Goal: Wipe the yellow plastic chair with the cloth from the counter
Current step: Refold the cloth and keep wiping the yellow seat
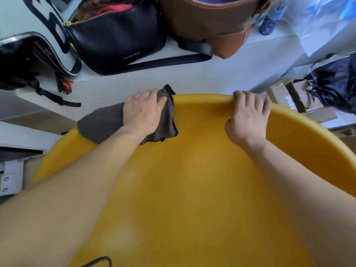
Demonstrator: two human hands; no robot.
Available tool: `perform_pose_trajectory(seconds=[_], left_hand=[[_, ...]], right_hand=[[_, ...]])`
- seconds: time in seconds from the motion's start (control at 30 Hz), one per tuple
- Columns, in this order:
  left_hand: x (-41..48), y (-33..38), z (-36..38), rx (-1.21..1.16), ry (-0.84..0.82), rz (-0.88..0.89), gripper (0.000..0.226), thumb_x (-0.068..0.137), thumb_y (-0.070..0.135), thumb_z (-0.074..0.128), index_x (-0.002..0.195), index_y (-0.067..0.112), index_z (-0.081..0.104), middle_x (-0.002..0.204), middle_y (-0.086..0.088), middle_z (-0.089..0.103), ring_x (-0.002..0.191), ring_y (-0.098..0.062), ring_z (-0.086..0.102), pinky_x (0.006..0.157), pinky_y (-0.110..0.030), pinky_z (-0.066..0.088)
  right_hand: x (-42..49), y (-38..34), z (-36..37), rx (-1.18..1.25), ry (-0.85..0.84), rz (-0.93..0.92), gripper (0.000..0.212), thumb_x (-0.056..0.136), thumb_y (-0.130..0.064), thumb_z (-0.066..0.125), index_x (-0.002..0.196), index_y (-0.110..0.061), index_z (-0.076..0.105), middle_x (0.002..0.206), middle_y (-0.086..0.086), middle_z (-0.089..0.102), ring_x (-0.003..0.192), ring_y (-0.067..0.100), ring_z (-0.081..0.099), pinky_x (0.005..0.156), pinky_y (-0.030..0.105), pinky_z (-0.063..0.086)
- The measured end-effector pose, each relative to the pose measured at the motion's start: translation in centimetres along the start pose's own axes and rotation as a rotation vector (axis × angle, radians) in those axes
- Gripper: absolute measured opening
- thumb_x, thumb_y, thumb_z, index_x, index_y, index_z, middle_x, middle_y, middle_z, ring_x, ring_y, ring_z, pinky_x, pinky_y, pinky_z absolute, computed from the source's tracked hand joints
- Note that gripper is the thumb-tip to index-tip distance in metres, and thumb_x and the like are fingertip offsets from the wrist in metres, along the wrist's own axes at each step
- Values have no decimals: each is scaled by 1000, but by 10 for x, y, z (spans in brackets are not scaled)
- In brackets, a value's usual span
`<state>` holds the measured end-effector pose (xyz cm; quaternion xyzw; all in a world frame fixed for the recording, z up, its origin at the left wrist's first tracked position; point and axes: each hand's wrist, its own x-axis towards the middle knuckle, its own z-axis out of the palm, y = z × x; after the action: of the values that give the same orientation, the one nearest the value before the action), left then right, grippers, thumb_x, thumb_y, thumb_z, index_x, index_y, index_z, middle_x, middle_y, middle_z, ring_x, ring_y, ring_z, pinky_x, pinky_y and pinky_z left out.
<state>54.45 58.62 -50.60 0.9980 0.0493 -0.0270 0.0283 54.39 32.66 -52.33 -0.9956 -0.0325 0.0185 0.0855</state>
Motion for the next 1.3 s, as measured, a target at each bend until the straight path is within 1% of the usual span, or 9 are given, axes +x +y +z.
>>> perform_pose_trajectory(seconds=[0.13, 0.23, 0.4, 0.5, 0.77, 0.9, 1.03, 1.2, 1.3], left_hand=[[18, 103, 12, 1, -34, 278, 46, 105, 48, 28, 132, 21, 54, 128, -3, 63, 116, -30, 57, 94, -43, 40], [18, 119, 8, 6, -44, 397, 47, 104, 49, 29, 136, 22, 51, 129, -2, 62, 118, -29, 56, 93, -43, 40], [8, 31, 0, -1, -25, 51, 51, 105, 45, 23, 115, 9, 59, 118, -17, 66, 110, -37, 58, 94, -46, 41], [6, 45, 0, 11, -26, -73, 53, 106, 44, 22, 113, 7, 61, 117, -18, 66, 110, -37, 57, 96, -46, 37], [7, 241, 15, -24, -70, 461, 44, 105, 46, 27, 129, 22, 56, 124, -2, 64, 114, -29, 56, 93, -43, 36], [10, 216, 21, -29, -29, 429, 45, 105, 45, 28, 128, 18, 56, 123, -4, 64, 114, -30, 55, 96, -44, 38], [2, 229, 22, 50, 31, 290, 46, 105, 44, 27, 127, 17, 58, 121, -6, 65, 113, -32, 56, 101, -46, 36], [-29, 330, 22, -47, -92, 723, 43, 104, 45, 29, 123, 23, 60, 123, 0, 66, 114, -27, 57, 102, -43, 37], [-24, 327, 18, -42, -105, 838, 44, 103, 46, 30, 129, 23, 58, 123, 0, 65, 115, -27, 57, 102, -43, 37]], right_hand=[[-1, 13, -9, -1, -91, -76, 79, 76, -18, 51, 151, -8, 31, 151, 15, 40, 142, 36, 30, 121, 52, 10], [-1, 32, -17, -23, -150, -156, 86, 77, -26, 44, 158, -10, 19, 162, 12, 27, 150, 32, 21, 123, 49, 7], [-39, 98, -25, -88, -12, 39, 83, 75, -14, 48, 154, -9, 22, 151, 18, 37, 135, 40, 37, 117, 53, 23], [-36, 96, -19, -48, 1, 57, 79, 75, -15, 55, 149, -5, 30, 145, 19, 41, 132, 39, 37, 114, 53, 22], [-47, 115, -24, -34, -55, 50, 86, 83, -24, 53, 157, -5, 16, 163, 16, 23, 152, 32, 16, 123, 51, 0], [-111, 156, -30, -78, -7, 344, 90, 80, -27, 61, 157, -11, 15, 153, 20, 32, 139, 41, 30, 120, 57, 16], [-118, 165, -26, -78, -5, 400, 87, 78, -32, 62, 154, -14, 22, 146, 18, 38, 129, 40, 38, 107, 55, 29], [-122, 168, -30, -5, 24, 400, 88, 78, -34, 55, 155, -6, 23, 151, 16, 38, 138, 35, 36, 114, 49, 26], [-154, 177, -29, -18, 57, 471, 91, 79, -34, 57, 156, -4, 19, 154, 19, 35, 140, 36, 34, 116, 51, 26]])
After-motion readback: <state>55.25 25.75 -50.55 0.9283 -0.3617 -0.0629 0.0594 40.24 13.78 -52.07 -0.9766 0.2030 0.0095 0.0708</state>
